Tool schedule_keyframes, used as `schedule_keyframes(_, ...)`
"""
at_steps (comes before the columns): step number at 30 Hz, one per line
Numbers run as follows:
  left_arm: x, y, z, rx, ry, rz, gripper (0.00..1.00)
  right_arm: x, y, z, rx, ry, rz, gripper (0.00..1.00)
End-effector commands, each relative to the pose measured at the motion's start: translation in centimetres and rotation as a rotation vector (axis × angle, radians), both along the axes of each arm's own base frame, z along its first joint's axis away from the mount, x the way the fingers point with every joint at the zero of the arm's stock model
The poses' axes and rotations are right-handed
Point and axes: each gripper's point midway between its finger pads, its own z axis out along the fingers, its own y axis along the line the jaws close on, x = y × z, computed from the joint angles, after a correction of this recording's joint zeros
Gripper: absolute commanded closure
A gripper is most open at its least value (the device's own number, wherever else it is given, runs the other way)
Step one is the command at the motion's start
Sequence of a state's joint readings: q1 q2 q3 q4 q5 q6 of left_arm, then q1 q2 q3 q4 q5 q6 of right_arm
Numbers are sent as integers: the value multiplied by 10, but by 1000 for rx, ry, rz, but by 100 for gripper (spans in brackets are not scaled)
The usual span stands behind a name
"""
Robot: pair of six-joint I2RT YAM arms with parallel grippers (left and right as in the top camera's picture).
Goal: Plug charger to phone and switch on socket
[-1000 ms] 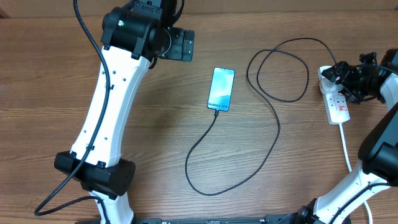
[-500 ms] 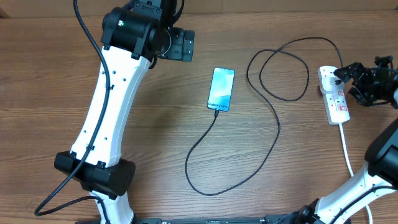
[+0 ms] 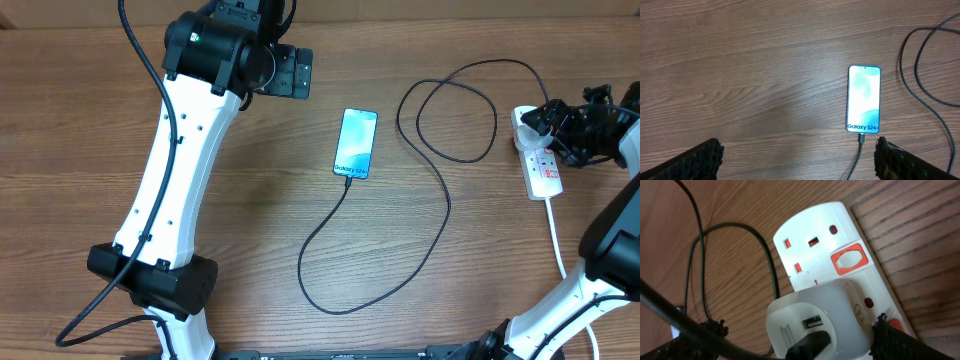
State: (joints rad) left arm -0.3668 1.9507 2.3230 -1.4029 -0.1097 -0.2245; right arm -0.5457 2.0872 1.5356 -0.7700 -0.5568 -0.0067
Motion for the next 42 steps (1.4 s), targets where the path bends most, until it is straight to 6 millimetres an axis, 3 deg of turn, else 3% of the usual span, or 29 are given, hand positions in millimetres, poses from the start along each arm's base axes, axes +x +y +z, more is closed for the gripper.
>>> schedule_keyframes(1, 2, 2, -4, 26, 4, -13, 0, 6, -6, 5, -44, -4, -5, 3)
schedule_keyframes(32, 2, 2, -4, 26, 4, -13, 0, 2, 0, -1, -47, 24, 4, 3)
schedule_keyframes(42, 2, 2, -4, 26, 4, -13, 0, -1, 10, -6, 2, 20, 19, 3)
